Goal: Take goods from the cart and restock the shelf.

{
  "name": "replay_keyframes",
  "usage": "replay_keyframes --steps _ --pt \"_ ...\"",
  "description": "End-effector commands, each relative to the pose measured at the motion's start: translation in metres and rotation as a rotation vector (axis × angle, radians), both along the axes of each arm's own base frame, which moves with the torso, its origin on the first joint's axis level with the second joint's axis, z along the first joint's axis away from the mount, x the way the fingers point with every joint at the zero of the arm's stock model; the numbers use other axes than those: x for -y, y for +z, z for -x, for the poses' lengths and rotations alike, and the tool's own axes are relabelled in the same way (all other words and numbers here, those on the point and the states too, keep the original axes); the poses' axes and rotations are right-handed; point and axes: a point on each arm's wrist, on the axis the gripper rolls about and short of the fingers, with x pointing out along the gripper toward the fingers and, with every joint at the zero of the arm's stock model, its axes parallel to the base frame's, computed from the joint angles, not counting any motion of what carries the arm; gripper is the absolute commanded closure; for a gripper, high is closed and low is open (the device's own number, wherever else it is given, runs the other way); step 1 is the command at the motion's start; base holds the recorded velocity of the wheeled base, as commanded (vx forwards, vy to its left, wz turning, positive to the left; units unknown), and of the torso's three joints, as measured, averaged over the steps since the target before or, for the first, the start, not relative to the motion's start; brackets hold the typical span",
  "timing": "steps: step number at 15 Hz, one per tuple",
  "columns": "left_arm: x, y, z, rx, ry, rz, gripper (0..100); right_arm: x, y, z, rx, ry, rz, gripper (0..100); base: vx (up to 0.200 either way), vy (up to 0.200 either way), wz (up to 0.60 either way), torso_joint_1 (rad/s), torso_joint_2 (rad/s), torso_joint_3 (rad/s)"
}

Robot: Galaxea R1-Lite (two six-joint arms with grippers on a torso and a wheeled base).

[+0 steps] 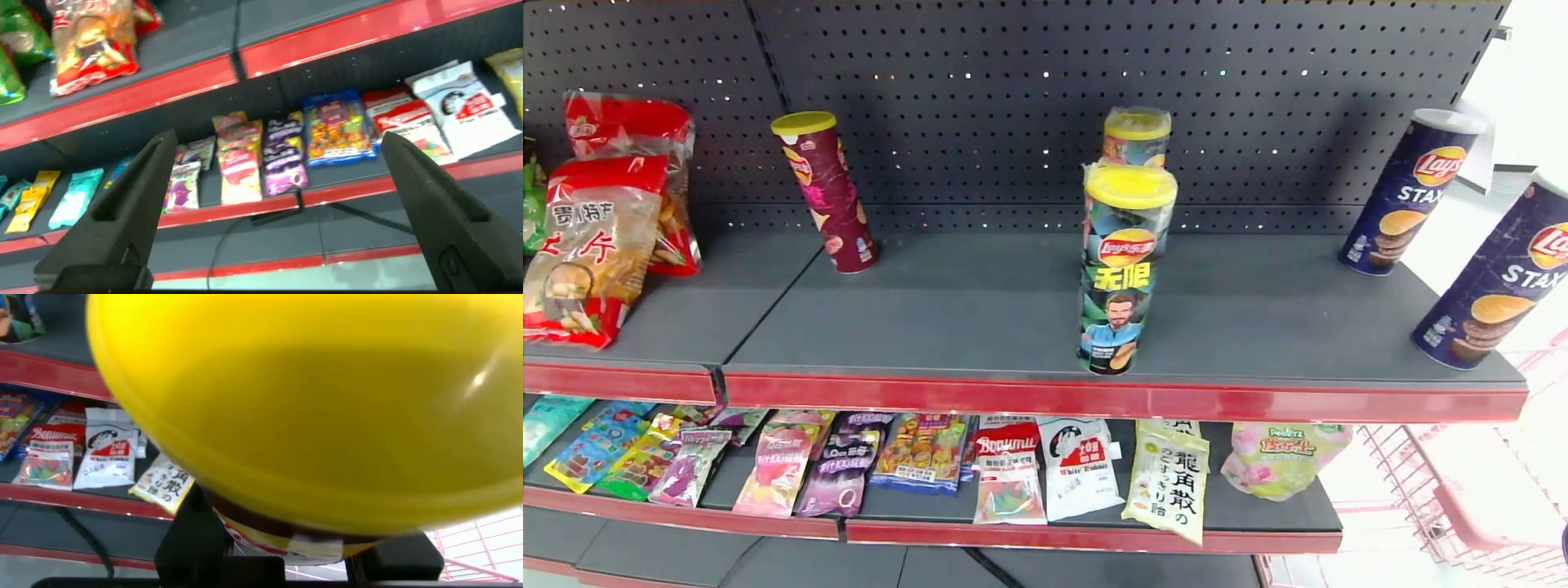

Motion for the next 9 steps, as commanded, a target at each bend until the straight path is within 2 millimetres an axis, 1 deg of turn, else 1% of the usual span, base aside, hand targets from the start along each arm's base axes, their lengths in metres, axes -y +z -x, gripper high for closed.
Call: replay_keyframes --steps 1,7,9 --pt "0.0000 0.0000 0.0000 0.000 0.000 0.000 0 0.0003 -0.0014 0.0031 0.012 0.000 -0.001 100 0.000 0.200 0.00 0.007 0.00 0.002" --pt "0.0000 0.0001 0.0000 0.002 0.000 0.000 0 0.0004 -0.0019 0.0039 0.015 0.000 -0.001 100 0.000 0.200 0.00 0.002 0.00 0.001" --pt "0.0000 0.0001 0.0000 0.002 0.002 0.000 0 0.0004 -0.0015 0.0044 0.018 0.000 -0.001 100 0.000 0.000 0.00 0.000 0.00 0.000"
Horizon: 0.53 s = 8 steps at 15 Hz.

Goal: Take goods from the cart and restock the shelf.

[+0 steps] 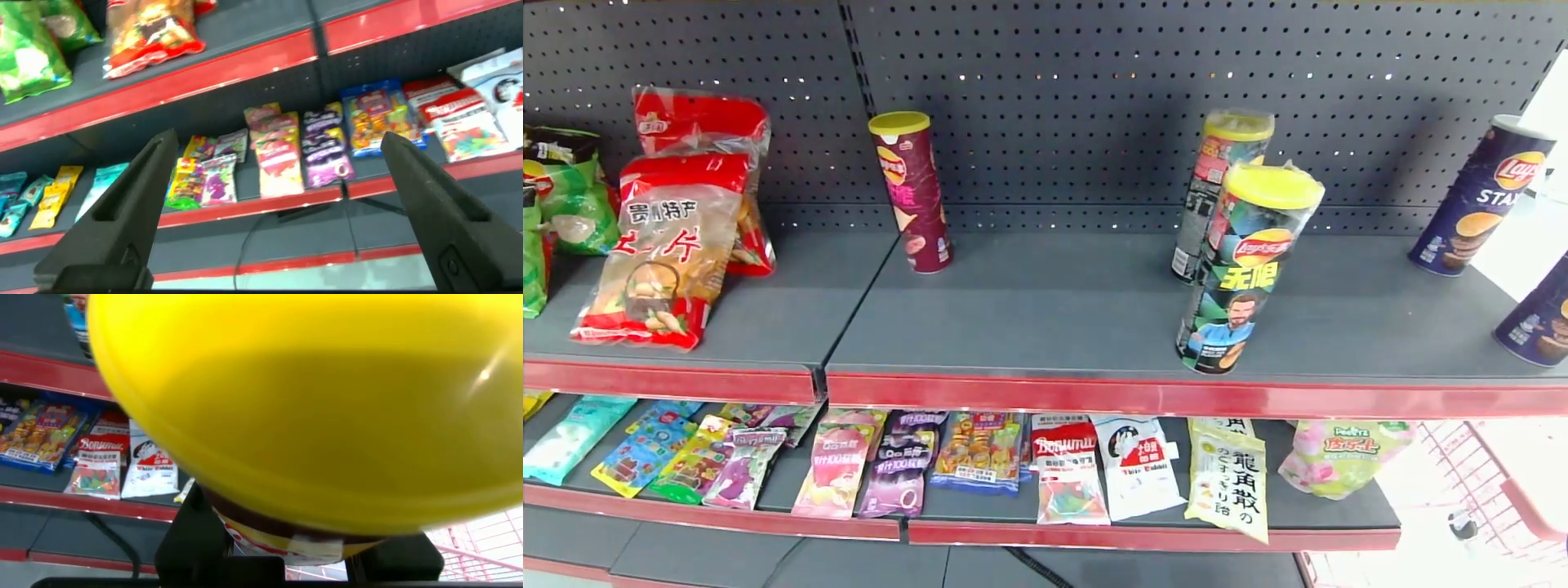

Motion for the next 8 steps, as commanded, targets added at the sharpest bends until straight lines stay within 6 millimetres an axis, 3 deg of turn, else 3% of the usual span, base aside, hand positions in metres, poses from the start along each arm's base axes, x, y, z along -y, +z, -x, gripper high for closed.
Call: replay_keyframes --steps 1,8 --pt "0.0000 0.0003 0.0003 0.003 0.001 -0.001 0 0.0000 0.0003 0.0000 0.000 -0.001 0.001 100 0.000 0.000 0.00 0.000 0.00 0.000" --pt "-0.0001 -0.0002 0.0000 -0.002 0.006 -0.017 0 0.0001 -0.0001 -0.0002 -0.001 -0.003 0.002 100 0.029 0.000 0.00 0.000 0.00 0.000"
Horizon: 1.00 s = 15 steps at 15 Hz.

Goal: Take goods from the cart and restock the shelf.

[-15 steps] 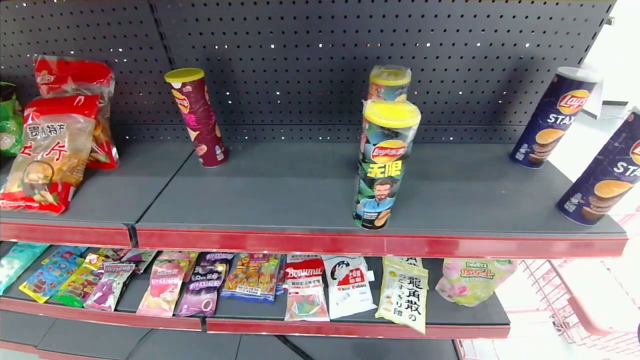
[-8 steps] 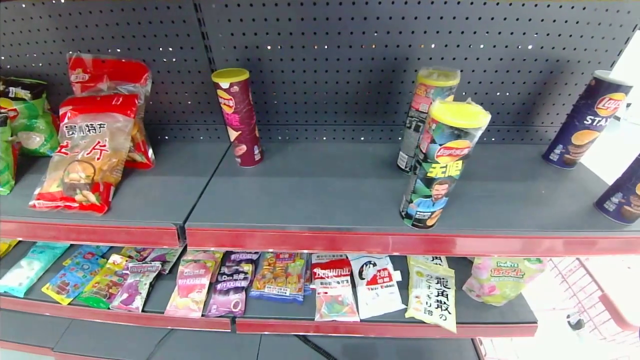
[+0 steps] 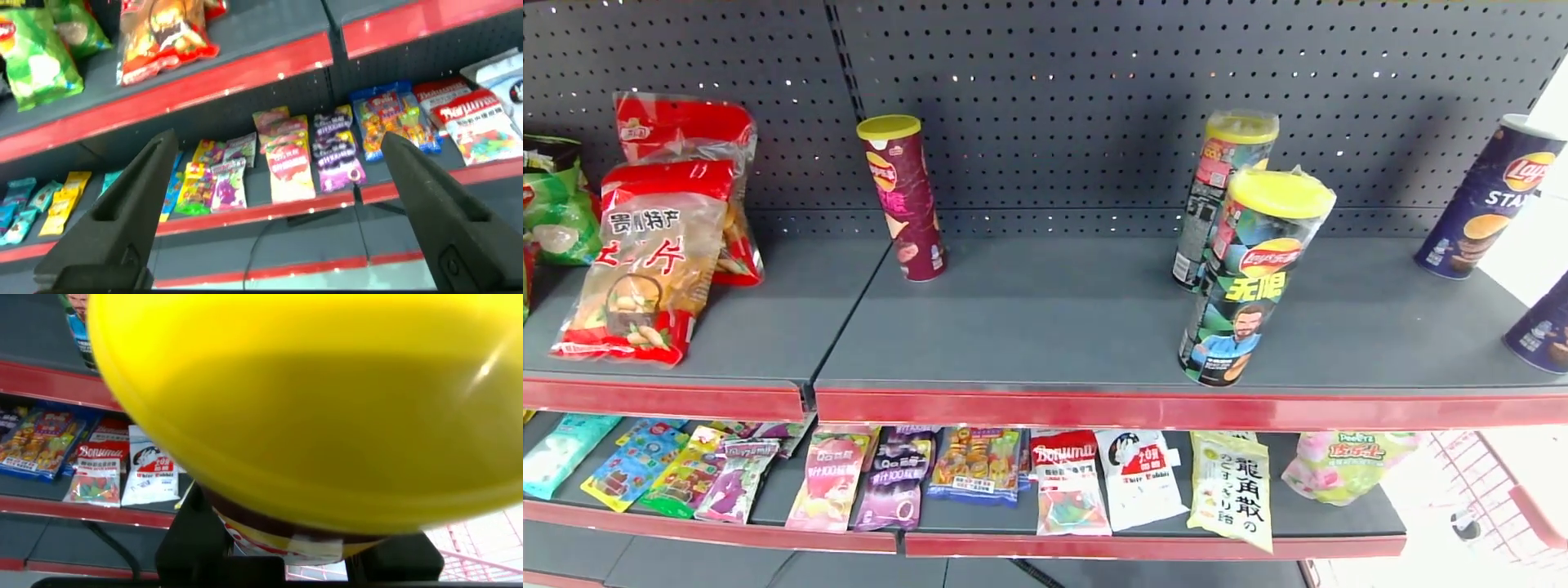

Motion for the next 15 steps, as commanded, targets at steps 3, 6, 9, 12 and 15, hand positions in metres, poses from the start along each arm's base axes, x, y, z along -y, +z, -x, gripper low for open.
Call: replay_keyframes --steps 3,6,9,12,15 --pt "0.0001 -0.0008 -0.0005 -0.004 -0.003 -0.002 0 -0.0001 -0.0007 -0.0010 -0.005 -0.001 0.001 100 0.000 0.000 0.00 0.000 0.00 0.000" --pt "0.0001 -0.0017 -0.0008 -0.009 -0.003 -0.003 0 -0.0002 -0.0027 -0.0018 -0.013 0.001 0.001 100 0.000 0.000 0.00 0.000 0.00 0.000" --pt "0.0002 -0.0020 -0.0009 -0.009 -0.003 -0.003 0 -0.0002 -0.0031 -0.0019 -0.014 0.003 0.001 100 0.000 0.000 0.00 0.000 0.00 0.000" --pt "0.0001 -0.0021 -0.0009 -0.010 -0.001 -0.003 0 -0.0002 -0.0031 -0.0019 -0.014 0.003 0.001 100 0.067 0.000 0.00 -0.002 0.00 0.001" --pt "0.0002 -0.0024 -0.0011 -0.010 -0.003 -0.003 0 -0.0002 -0.0031 -0.0019 -0.014 0.003 0.001 100 0.133 0.000 0.00 -0.006 0.00 0.003"
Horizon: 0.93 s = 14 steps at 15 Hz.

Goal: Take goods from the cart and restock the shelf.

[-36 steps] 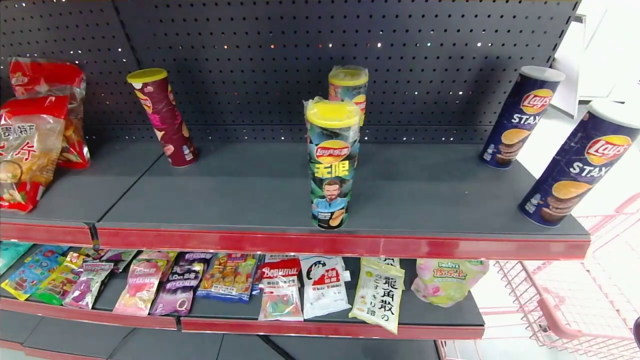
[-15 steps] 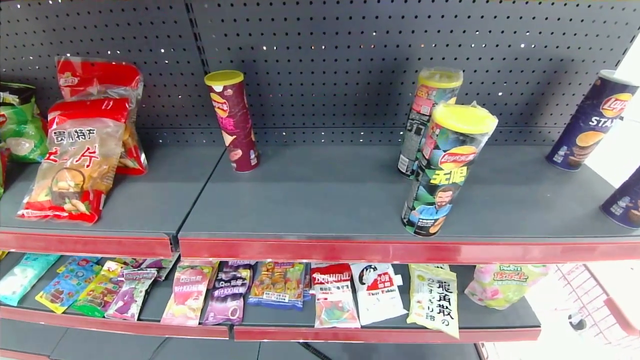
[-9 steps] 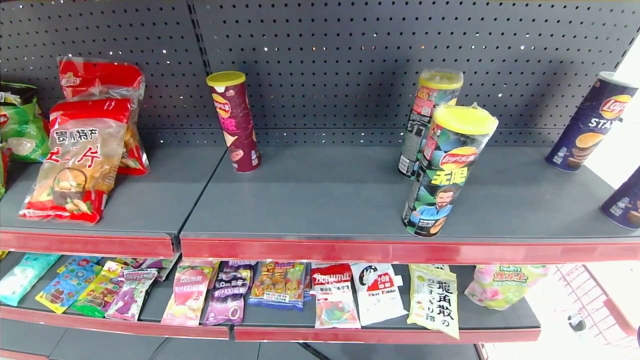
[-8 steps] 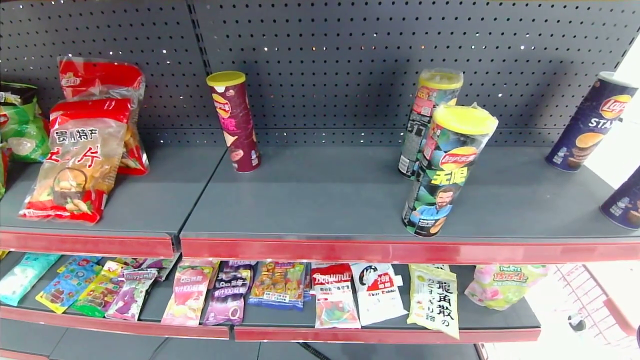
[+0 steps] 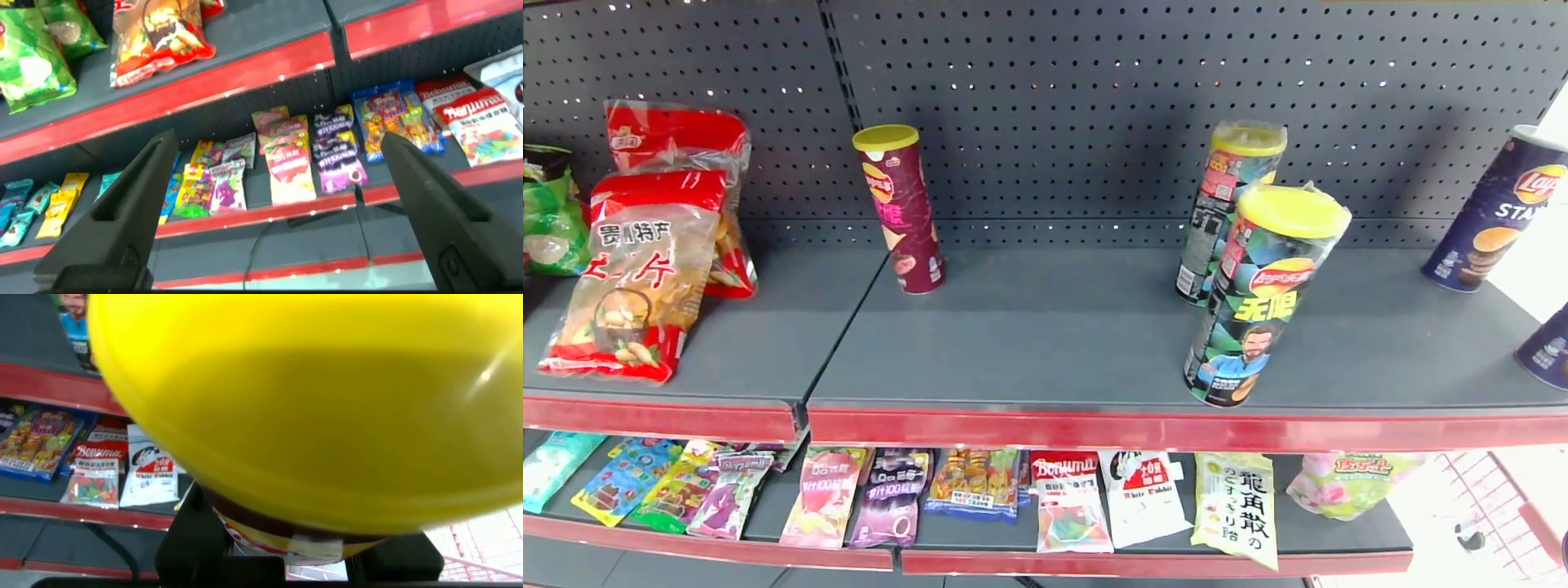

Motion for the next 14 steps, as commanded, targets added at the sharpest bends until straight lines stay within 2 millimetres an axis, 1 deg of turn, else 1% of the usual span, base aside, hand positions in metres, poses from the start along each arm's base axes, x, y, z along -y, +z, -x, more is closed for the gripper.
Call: replay_keyframes --steps 1,3,14 --pt "0.0000 0.0001 -0.0002 -0.001 0.001 0.000 0 0.0000 -0.0003 -0.0006 -0.004 0.001 0.001 100 0.000 0.000 0.00 0.000 0.00 0.000" --pt "0.0000 0.0001 -0.0002 -0.001 0.000 0.000 0 0.0000 0.0001 -0.0005 -0.002 0.001 0.001 100 0.000 0.000 0.00 0.000 0.00 0.000" --pt "0.0002 0.0001 -0.0002 -0.001 -0.005 0.000 0 0.0000 0.0003 -0.0005 0.000 0.001 0.001 100 0.000 0.200 0.00 -0.002 0.00 0.002"
